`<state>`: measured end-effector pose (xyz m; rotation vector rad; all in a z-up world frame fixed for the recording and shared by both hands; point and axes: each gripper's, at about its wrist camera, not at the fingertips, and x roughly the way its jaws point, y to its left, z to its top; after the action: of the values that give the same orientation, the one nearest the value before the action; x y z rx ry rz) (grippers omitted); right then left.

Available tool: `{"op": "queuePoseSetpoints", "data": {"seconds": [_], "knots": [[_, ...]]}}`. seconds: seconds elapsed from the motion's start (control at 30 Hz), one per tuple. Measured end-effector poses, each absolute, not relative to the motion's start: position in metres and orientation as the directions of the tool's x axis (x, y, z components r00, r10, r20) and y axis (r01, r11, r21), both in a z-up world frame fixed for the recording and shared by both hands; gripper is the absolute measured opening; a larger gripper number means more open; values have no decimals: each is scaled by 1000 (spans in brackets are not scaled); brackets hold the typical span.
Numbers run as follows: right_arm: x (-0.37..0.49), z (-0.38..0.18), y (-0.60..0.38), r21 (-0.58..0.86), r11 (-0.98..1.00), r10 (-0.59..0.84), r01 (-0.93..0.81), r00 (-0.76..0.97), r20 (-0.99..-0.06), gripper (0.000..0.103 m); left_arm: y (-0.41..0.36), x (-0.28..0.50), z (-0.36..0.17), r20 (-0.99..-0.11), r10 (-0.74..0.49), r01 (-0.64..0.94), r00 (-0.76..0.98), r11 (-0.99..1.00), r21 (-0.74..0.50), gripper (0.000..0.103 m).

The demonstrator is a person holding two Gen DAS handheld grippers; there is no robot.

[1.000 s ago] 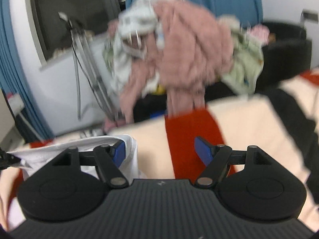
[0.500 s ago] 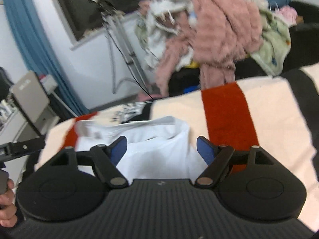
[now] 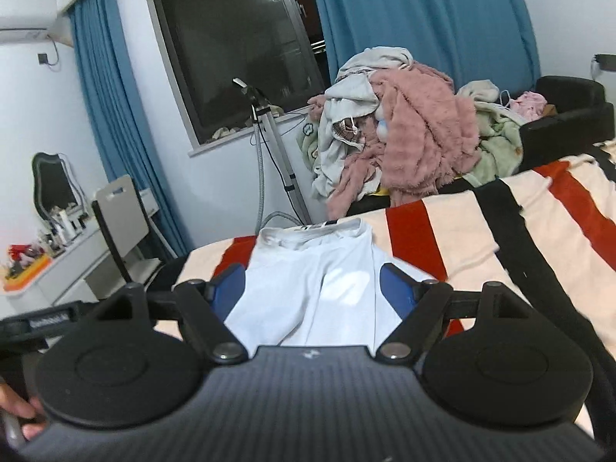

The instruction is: Fold clothes

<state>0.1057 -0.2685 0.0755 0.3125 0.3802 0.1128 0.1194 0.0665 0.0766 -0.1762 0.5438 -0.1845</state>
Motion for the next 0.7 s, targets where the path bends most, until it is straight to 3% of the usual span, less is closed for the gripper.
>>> {"op": "queuePoseSetpoints", "data": {"seconds": [0.1,0.17,0.3,0.37,0.7], "knots": [[73,83,-262,297,952,175,-79,933,-313,78,76,97,83,-529,-183,67,829,971,-231,93],[55,85,-260,277,956,174,-93,943,-284,78,83,91,84,-546,-174,29,819,964,-264,83],[39,78,-265,313,945,185,-91,940,-285,79,90,100,69,-569,-173,-22,804,948,-319,77],[37,73,-269,351,932,199,-92,939,-280,78,92,109,57,-586,-177,-40,790,940,-338,65],[65,5,-283,425,903,188,-55,942,-279,79,98,180,-51,-616,-208,-87,760,906,-414,59]]}}
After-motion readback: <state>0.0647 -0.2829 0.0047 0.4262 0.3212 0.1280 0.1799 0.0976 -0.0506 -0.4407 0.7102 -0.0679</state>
